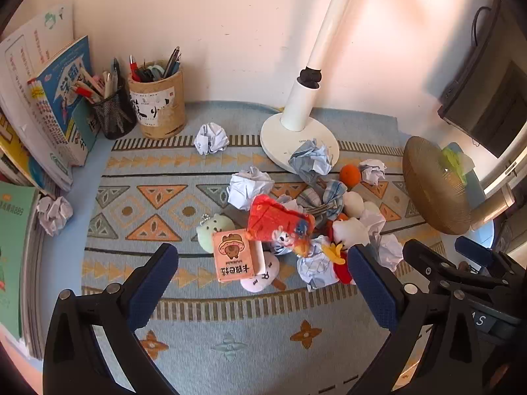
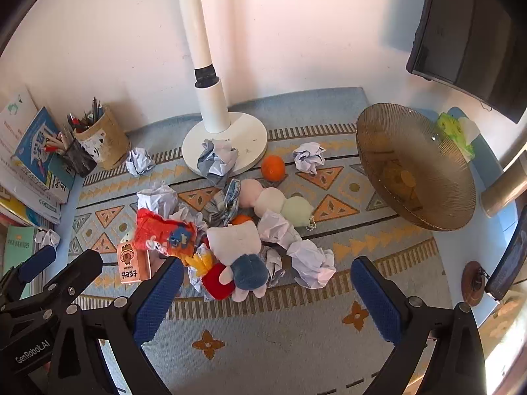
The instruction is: Organize objects
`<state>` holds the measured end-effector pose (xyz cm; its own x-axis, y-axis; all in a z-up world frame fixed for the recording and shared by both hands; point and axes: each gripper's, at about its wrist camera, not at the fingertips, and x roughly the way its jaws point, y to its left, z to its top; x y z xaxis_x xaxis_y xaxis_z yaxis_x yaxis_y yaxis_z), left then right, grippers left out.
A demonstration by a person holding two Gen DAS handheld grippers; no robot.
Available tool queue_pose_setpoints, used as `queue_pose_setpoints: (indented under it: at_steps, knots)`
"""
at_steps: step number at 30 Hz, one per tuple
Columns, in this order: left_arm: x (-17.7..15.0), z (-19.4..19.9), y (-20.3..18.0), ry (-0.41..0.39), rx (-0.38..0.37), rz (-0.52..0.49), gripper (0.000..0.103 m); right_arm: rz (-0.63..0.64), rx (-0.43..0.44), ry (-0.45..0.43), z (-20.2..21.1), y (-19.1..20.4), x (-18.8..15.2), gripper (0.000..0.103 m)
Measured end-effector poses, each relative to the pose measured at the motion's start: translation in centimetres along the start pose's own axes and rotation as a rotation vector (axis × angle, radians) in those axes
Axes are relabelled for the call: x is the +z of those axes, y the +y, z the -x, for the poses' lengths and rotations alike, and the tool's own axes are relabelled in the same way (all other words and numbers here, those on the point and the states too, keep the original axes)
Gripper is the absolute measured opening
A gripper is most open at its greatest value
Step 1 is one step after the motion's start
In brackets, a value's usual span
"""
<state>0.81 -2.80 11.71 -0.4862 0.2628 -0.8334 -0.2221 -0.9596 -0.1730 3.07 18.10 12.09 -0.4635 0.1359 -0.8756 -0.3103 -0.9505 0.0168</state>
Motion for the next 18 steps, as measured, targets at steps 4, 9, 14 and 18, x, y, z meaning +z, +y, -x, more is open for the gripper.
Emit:
queue_pose_setpoints:
  at_steps: [4, 9, 14, 18]
  knots:
    - [0.4, -0.7, -0.3, 0.007, 0.014, -0.039, 0.102, 0.008, -0.021, 0.029, -1.1, 0.4, 0.5, 0.102]
    - [0.1, -1.8, 0.7, 0.040, 0.020, -0.029, 0.102, 0.037, -0.005, 0.080, -2.6, 1.3, 0.4, 0.102]
    - [0.5, -1.8, 1.7, 0.033, 0.006, 0.001, 0.102, 0.070, -0.020, 0.063, -2.5, 1.9, 0.8, 0.102]
    - [0.8, -1.9, 1.1, 0.020, 0.025, -0.038, 0.102, 0.078, -0.019, 0.073, -2.9, 1.9, 1.0, 0.102]
